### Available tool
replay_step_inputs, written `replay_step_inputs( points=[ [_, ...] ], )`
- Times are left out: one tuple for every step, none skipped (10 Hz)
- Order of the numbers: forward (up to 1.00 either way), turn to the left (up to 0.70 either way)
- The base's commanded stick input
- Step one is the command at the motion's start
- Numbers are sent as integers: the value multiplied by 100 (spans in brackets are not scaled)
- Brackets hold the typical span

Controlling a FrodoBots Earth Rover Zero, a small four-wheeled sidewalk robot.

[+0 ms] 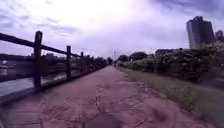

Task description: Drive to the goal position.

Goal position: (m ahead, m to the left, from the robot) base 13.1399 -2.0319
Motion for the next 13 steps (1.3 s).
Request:
replay_step_inputs(
  points=[
    [100, 8],
    [100, 0],
    [100, 0],
    [100, 0],
    [100, 0],
    [100, 0],
    [100, 20],
    [100, 4],
    [100, 0],
    [100, 0],
    [100, 0],
    [100, 15],
    [100, 28]
  ],
)
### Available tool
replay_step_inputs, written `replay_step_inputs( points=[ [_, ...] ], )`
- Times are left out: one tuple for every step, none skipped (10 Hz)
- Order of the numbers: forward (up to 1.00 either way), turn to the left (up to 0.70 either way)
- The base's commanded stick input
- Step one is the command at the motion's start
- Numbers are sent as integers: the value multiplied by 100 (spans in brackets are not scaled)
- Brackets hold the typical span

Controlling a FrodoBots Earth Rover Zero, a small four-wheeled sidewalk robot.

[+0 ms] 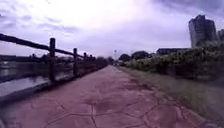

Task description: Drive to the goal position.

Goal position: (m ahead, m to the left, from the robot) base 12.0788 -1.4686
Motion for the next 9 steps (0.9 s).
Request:
replay_step_inputs(
  points=[
    [100, 26],
    [100, 0],
    [100, 0],
    [100, 0],
    [100, 0],
    [100, 0],
    [100, 2],
    [100, 9],
    [100, 26]
  ],
)
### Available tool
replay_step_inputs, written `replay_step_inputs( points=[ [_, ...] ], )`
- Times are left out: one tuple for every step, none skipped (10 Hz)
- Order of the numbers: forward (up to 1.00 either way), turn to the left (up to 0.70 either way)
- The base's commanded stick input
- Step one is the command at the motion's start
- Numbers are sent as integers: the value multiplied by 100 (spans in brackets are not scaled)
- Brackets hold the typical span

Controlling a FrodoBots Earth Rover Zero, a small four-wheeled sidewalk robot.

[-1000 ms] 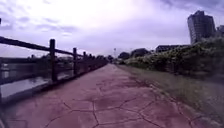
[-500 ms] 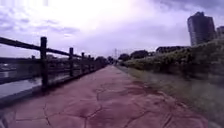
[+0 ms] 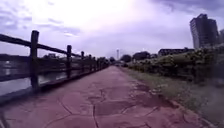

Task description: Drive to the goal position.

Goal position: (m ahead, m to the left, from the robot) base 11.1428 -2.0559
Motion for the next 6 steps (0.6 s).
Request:
replay_step_inputs(
  points=[
    [100, 12],
    [100, 3],
    [100, 0],
    [100, 0],
    [100, 0],
    [100, 0]
  ],
)
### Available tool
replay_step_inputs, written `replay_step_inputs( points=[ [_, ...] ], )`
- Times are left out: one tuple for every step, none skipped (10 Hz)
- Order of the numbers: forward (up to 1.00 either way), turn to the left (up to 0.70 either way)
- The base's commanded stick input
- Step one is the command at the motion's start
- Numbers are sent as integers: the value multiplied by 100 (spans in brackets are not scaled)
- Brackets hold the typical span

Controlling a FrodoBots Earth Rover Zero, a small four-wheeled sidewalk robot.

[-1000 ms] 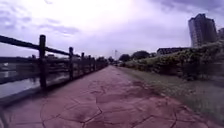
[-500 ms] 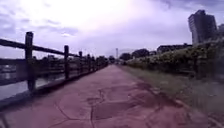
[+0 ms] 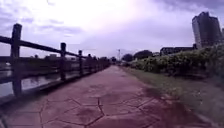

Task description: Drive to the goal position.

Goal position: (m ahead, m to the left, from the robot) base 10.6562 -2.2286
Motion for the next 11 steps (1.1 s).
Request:
replay_step_inputs(
  points=[
    [100, 1],
    [100, 12],
    [100, 34],
    [100, 22],
    [100, 3],
    [100, 0],
    [100, 0],
    [100, 0],
    [100, 0],
    [100, 0],
    [100, 0]
  ],
)
